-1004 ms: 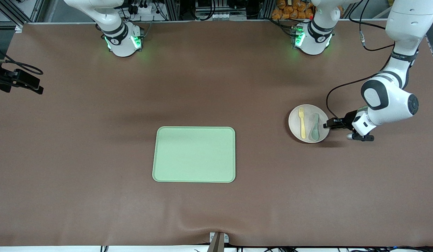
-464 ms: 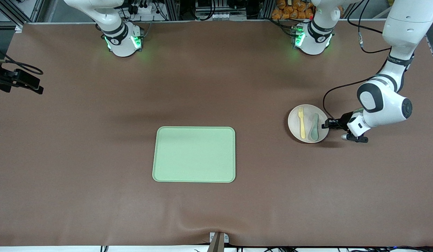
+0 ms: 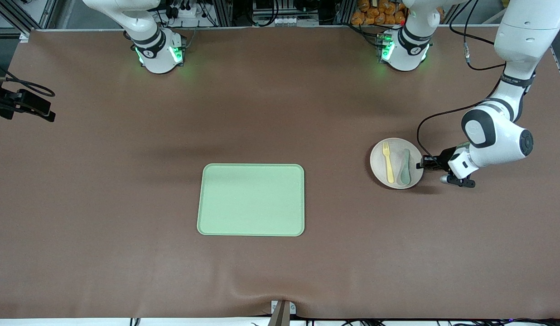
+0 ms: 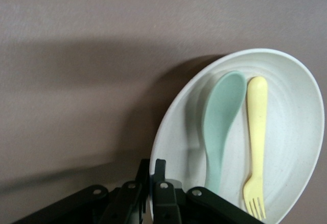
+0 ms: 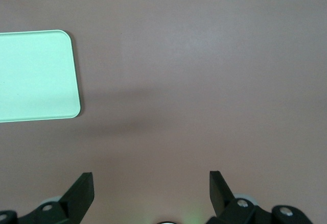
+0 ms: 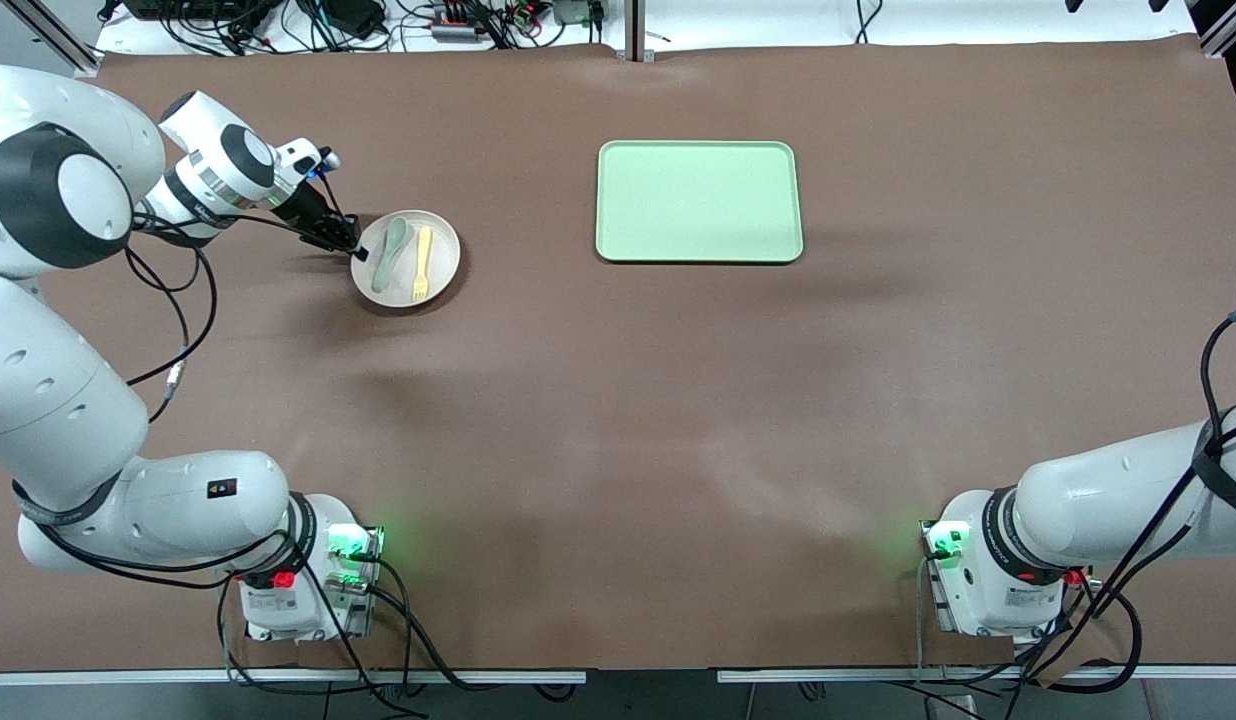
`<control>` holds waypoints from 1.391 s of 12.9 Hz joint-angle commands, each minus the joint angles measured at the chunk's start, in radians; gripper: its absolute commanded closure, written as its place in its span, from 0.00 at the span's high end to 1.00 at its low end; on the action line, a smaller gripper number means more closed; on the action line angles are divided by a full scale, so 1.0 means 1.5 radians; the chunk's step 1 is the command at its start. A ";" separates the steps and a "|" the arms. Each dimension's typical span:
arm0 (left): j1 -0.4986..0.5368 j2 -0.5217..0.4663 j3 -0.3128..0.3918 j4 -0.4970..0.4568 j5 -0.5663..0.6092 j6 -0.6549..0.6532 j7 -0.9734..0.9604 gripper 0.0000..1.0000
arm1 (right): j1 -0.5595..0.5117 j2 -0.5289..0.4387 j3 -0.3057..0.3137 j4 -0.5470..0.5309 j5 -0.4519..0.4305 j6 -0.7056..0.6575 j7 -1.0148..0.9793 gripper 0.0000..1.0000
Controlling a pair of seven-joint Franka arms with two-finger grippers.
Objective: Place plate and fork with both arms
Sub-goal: 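Carry the plate with the left gripper onto the green tray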
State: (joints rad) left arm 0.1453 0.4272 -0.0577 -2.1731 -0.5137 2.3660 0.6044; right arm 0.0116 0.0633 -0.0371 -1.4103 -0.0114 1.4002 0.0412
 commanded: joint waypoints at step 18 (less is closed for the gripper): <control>-0.284 0.162 -0.044 0.447 -0.003 -0.107 -0.504 0.00 | -0.015 0.001 0.010 0.003 -0.003 -0.006 0.005 1.00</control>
State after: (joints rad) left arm -0.2334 0.5822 -0.1400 -1.6203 -0.5150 2.2241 -0.0905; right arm 0.0108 0.0634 -0.0375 -1.4104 -0.0114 1.3995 0.0412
